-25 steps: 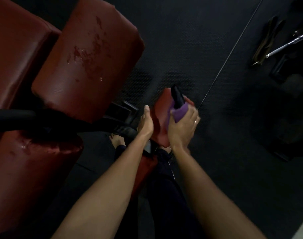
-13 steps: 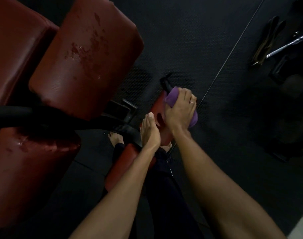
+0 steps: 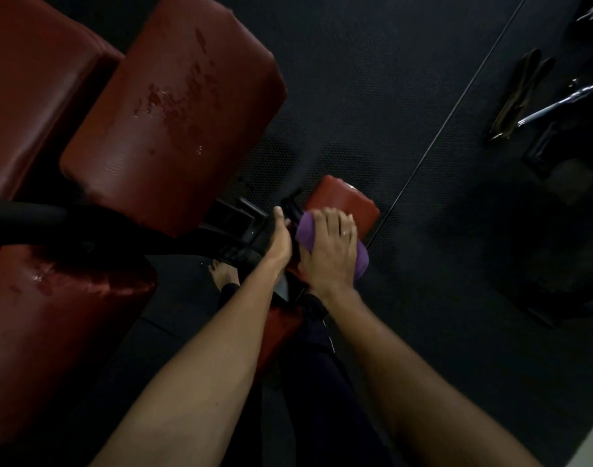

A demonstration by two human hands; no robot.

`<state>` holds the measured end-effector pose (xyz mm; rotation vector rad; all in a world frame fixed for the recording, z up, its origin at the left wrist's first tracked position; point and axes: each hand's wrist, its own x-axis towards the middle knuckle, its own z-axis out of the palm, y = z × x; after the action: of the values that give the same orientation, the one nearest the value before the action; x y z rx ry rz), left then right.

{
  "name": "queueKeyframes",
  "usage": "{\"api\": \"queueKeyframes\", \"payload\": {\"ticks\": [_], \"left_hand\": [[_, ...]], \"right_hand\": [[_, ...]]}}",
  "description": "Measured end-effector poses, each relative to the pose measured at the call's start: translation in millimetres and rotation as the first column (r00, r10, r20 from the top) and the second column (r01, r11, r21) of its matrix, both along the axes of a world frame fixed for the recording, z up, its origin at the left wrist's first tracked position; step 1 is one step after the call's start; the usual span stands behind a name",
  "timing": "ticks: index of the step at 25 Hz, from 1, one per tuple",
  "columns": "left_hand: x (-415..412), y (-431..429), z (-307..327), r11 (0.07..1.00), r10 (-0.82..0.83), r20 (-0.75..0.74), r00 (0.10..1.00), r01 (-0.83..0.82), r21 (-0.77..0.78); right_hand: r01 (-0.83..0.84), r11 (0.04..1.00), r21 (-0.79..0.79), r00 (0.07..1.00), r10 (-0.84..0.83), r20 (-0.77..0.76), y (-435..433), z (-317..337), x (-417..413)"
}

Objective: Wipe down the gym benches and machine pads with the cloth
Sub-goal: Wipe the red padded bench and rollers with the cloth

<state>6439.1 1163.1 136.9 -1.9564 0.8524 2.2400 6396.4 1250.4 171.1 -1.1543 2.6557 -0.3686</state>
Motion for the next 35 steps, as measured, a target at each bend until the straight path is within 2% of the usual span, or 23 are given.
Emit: {"api": "queueKeyframes", "payload": {"ticks": [3,5,11,14,16,18,23,27,29,31,35], "left_hand": [[6,0,-3,1.000,-0.003,0.000,1.000,0.003,0.007],[12,1,-1,0.999,-0.035,0.033,0.999,0.036,-0.020],[35,5,13,0.993,-0.094,0.114,0.989,0.101,-0.056],[41,11,21,0.986,-0.131,0.162,0.978,0.146,-0.083],[43,13,22,0.981,-0.155,0.145,0.977,0.170,-0.096],[47,15,13,0.974,-0.180,0.133,0.975,0.195,-0.113],[50,12,19,0.953,-0.248,0.172,0.953,0.272,-0.131],[64,15,16,0.925,-0.313,0.248,0.917,0.354,-0.139],[65,13,41,0.900,-0.366,0.325,0.872,0.420,-0.112],[61,7,86,0.876,-0.408,0.357,0.840,0.470,-0.106],[59,-3,154,0.851,-0.411,0.363,0.836,0.495,-0.177]], "right_hand": [[0.120,0.989,0.084,0.986,-0.109,-0.124,-45,-7,-54],[0.163,0.982,0.099,0.977,-0.147,-0.152,-50,-8,-60],[-0.051,0.993,0.107,0.998,0.055,-0.029,11,8,28],[-0.188,0.980,0.071,0.981,0.191,-0.035,18,11,13],[-0.118,0.988,0.102,0.990,0.125,-0.069,4,9,-21],[0.031,0.990,0.135,0.998,-0.024,-0.055,-10,8,-48],[0.257,0.957,0.136,0.940,-0.280,0.193,3,20,-4],[0.166,0.964,0.210,0.899,-0.235,0.370,26,39,22],[0.179,0.966,0.189,0.866,-0.245,0.436,24,53,13],[0.234,0.953,0.195,0.791,-0.303,0.532,18,72,5],[0.312,0.929,0.200,0.709,-0.367,0.601,10,124,4]]}}
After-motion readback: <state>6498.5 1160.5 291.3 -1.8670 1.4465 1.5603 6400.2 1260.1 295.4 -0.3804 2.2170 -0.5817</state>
